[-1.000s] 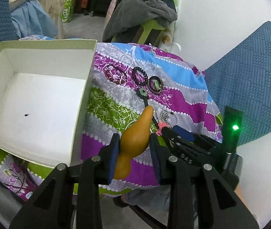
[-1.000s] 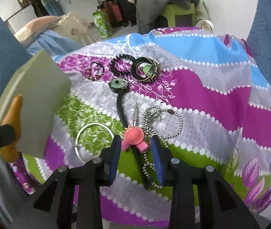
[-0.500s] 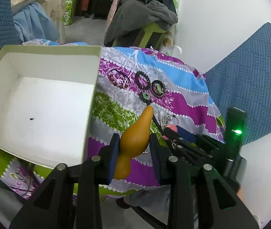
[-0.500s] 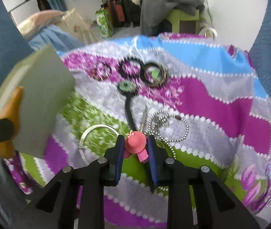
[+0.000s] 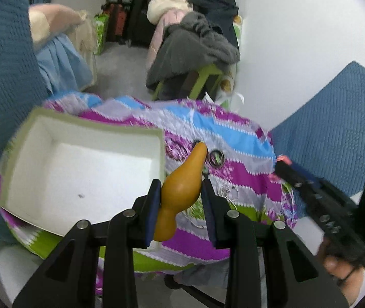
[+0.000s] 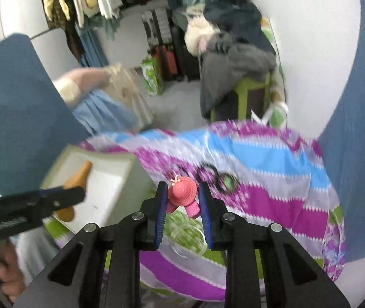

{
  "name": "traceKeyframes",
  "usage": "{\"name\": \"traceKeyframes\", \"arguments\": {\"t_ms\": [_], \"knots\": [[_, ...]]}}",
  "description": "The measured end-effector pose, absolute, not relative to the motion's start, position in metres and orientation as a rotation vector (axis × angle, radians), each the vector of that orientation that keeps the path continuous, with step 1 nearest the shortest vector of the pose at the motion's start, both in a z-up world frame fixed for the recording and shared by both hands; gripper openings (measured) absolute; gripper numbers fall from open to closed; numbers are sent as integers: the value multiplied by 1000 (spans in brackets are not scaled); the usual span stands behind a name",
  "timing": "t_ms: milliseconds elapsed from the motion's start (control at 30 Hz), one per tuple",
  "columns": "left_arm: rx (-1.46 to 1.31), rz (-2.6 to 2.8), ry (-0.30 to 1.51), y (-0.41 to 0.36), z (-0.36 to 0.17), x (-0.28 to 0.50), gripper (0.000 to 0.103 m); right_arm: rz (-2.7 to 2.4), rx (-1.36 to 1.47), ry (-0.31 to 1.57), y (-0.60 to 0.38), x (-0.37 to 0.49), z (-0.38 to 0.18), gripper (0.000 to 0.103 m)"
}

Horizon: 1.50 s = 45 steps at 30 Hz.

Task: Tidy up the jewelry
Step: 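Carry the orange pendant and pink clip with both tools over the white box, then open both tools to drop the pendant and clip into the box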

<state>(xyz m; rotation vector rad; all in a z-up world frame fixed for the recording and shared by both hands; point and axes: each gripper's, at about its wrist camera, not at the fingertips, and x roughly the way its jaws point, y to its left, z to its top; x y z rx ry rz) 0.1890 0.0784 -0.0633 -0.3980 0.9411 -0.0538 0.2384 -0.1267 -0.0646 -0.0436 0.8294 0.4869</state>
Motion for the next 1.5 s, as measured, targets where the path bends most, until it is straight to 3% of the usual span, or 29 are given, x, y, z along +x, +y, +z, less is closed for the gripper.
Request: {"name": "traceKeyframes", "arguments": {"t_ms": [300,800,967,1033,1067,1100,1167,1200,1500], "knots": [[-375,-1,919,141,-45,177,33,573,-42,769,-52,228,-27,22],[-421,60,1073,206,-134,162,33,646,-143,1003,42,221,-135,23],[-443,56,1068,211,-138,160,33,638,-175,1042,48,222,-152,23],[-440,61,1053,210,-132,160,33,654,-172,1047,48,223,-151,31],[-441,58,1049,211,-130,161,34,665,-171,1040,47,222,-148,38],[-442,53,1048,210,-128,161,44,671,-168,1029,45,222,-144,44],[-447,69,1042,210,-123,161,66,686,-164,1001,42,220,-133,45],[-447,82,1023,209,-118,159,69,691,-164,987,39,220,-127,45],[-428,63,863,182,-54,144,69,711,-145,803,-3,207,-50,45]]}}
